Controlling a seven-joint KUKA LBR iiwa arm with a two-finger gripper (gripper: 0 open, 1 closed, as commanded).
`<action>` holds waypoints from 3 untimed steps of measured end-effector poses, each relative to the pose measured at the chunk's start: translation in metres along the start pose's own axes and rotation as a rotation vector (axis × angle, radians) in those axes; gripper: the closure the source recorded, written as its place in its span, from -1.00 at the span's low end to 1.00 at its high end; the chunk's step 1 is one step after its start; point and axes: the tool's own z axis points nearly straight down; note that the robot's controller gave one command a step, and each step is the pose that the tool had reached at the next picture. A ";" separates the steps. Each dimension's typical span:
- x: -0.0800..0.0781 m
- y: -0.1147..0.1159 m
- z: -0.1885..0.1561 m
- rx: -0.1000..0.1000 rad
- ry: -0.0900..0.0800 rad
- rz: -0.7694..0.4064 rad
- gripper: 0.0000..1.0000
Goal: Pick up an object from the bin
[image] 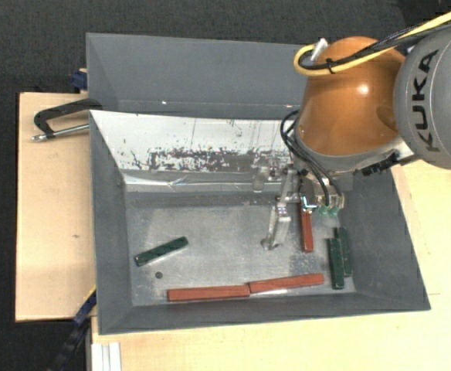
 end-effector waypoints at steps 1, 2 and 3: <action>-0.001 0.000 -0.005 -0.001 -0.009 0.002 -1.00; -0.011 0.037 0.036 0.000 -0.017 -0.036 -1.00; 0.001 0.085 0.070 0.000 -0.002 -0.024 -1.00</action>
Offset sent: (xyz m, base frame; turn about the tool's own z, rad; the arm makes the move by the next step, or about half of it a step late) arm 0.0176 0.0929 -0.1009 -0.0972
